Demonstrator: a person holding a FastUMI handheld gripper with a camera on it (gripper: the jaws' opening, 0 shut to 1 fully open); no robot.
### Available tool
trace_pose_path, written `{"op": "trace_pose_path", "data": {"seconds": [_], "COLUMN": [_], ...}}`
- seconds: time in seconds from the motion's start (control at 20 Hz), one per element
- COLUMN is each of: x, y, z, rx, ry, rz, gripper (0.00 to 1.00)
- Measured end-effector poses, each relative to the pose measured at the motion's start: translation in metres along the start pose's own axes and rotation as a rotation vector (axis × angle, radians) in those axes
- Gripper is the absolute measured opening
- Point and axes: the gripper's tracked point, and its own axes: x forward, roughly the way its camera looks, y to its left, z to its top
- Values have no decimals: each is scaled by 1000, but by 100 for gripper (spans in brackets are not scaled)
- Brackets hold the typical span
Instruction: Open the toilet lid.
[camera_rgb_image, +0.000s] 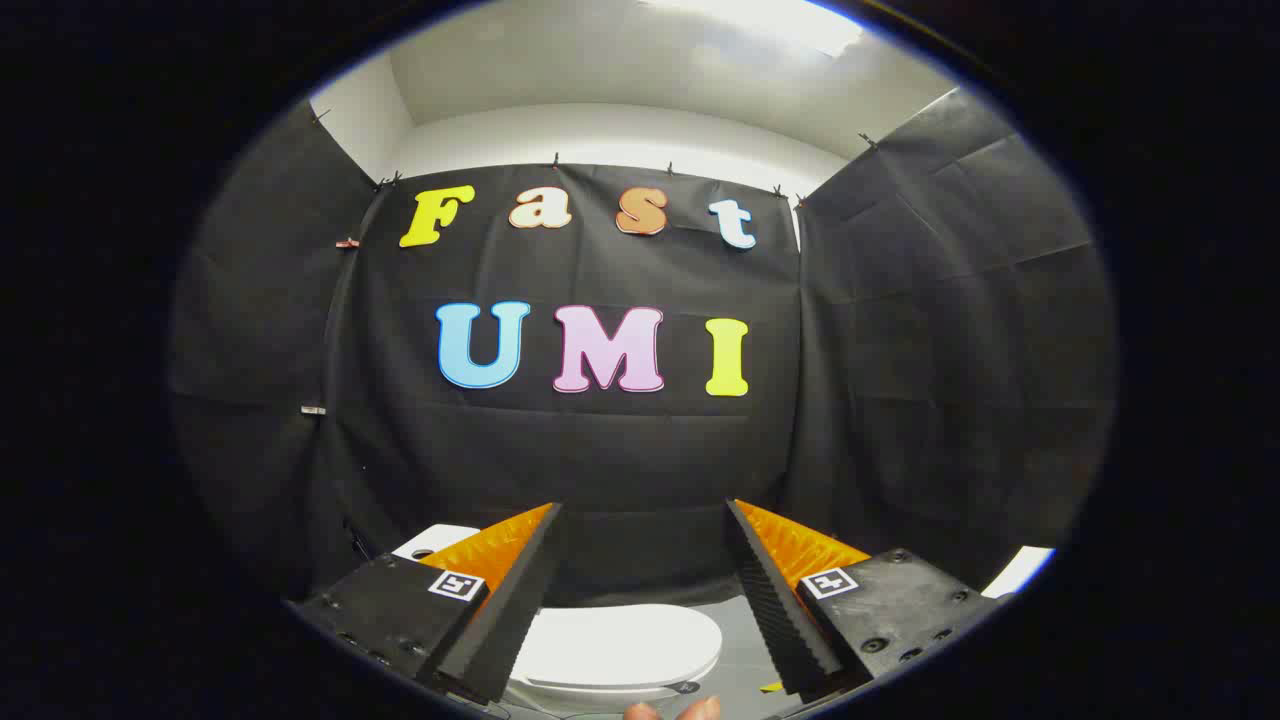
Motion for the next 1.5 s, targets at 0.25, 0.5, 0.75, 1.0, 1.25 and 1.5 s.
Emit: {"op": "trace_pose_path", "data": {"seconds": [0.25,0.5,0.75,1.0,1.25,1.5], "x": [-3,-3,-8,-8,-8,-3], "y": [8,18,21,20,20,23], "z": [-11,-10,-10,-14,-11,-6], "rx": [-21,-26,-31,-17,-44,-29], "ry": [33,32,24,34,29,2], "rz": [16,35,43,45,42,42], "gripper": [98,98,98,98,99,98]}}
